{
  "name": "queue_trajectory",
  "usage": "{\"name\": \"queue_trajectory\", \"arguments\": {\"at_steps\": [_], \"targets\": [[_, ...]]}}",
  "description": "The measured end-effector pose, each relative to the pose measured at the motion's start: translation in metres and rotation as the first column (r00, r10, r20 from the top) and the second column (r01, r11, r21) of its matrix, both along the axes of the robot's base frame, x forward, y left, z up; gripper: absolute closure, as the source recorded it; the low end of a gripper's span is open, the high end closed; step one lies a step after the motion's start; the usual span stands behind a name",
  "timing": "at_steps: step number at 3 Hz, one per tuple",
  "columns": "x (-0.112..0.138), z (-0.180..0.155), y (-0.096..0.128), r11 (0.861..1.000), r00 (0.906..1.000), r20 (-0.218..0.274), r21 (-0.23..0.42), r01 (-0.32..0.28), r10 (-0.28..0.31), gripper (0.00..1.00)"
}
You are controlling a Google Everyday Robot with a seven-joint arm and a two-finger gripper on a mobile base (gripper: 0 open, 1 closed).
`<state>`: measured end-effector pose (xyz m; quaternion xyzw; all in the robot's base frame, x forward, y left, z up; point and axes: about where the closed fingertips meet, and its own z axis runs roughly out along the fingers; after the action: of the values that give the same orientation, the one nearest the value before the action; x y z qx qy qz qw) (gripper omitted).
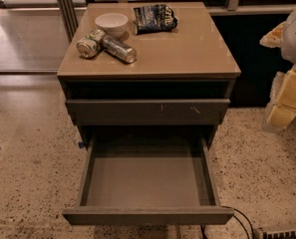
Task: Place redbull can into middle drawer
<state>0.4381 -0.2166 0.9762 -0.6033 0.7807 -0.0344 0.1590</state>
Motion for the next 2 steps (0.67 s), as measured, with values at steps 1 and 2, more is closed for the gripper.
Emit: {"name": "queue_trajectory", "arguments": {"at_steps": [1,2], "targets": [[0.0000,0.0000,0.0000,1.000,1.0000,0.000,0.000,0.000,0.000,0.00],[0.0017,0.0027,0.0013,1.000,1.0000,0.009,0.016,0.003,-0.004,0.00]]}}
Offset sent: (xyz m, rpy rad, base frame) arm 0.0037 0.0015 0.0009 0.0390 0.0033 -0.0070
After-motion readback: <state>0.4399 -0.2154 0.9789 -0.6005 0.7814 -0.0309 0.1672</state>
